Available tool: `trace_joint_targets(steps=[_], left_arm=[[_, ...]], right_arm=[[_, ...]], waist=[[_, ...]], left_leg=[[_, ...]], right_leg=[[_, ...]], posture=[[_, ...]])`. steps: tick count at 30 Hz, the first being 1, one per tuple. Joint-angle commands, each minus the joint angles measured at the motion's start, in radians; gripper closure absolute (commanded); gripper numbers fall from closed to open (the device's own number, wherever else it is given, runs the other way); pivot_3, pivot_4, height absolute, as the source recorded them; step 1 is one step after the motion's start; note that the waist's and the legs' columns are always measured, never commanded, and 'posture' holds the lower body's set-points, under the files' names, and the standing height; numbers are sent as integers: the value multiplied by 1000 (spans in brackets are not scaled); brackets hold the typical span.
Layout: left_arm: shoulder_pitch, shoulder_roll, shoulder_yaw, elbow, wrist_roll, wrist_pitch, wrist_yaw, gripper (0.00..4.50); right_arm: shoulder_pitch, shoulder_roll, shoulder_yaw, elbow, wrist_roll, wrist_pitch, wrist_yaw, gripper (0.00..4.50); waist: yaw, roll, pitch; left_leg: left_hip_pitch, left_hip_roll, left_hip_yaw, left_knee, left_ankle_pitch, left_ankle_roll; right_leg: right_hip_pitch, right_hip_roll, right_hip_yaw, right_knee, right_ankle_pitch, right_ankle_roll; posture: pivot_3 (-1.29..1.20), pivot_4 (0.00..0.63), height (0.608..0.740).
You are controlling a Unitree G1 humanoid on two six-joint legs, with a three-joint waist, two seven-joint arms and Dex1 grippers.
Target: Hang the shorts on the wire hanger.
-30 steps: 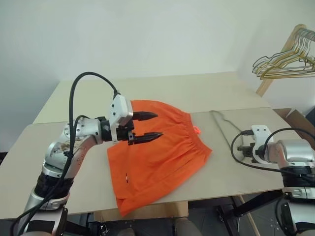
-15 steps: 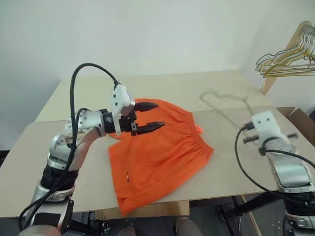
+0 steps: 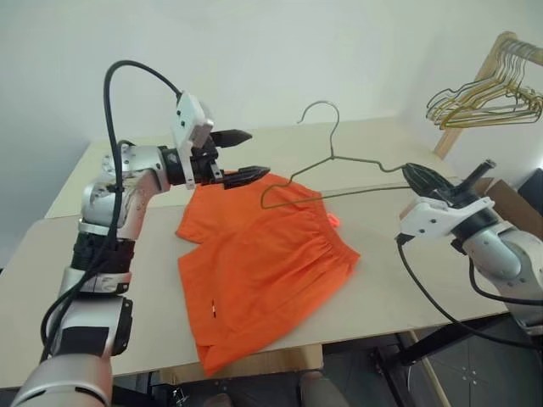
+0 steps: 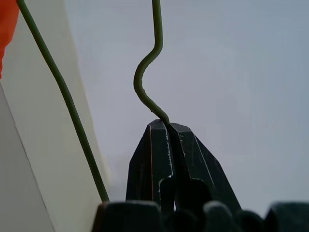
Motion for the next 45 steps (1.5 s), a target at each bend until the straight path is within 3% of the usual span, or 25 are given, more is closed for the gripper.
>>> trace_joint_targets(steps=[1,13,27,33,36,40,45], left_arm=[[-28,7,-58,61,46,-70,-130,10],[-99,-142,-147,346,235,-203,-121,10],[-91,-158,-108,350,231,-190,-150,4474],[-76,-140,-97,327,241,-188,-130,4474],[-62,-132,-86,300,235,-173,-123,4500],[-28,-96,-102,277,276,-200,-109,4500],[24,-41,-118,208,310,-227,-120,4500]], right_arm=[[-56,6,-51,1,22,-55,33,4500],[-106,73,-78,-23,13,-64,107,4500],[-71,91,-121,-58,8,-59,157,4500],[-22,74,-133,-67,37,-68,207,4500],[37,43,-133,-104,130,-60,324,3847],[123,-31,-130,-134,224,-52,486,2344],[100,-33,-137,-168,331,17,585,491]], waist=[[-5,0,0],[-24,0,0],[-57,0,0],[-57,0,0],[-56,0,0],[-55,0,-1],[-61,1,-1]], left_leg=[[0,0,0,0,0,0],[0,-1,-2,0,0,0],[0,-1,-4,0,0,0],[0,-1,-4,0,0,0],[0,-1,-5,0,0,0],[0,-1,-6,1,0,0],[1,0,-7,1,0,0]], right_leg=[[0,0,0,0,0,0],[0,0,-1,1,0,0],[0,-1,-1,2,0,0],[0,-1,-1,2,0,0],[0,-1,-2,2,0,0],[2,-1,-3,2,0,0],[2,0,-3,3,0,0]], posture=[[-200,0,740],[-229,0,740],[-247,0,740],[-247,0,740],[-242,0,740],[-235,0,740],[-218,0,740]])
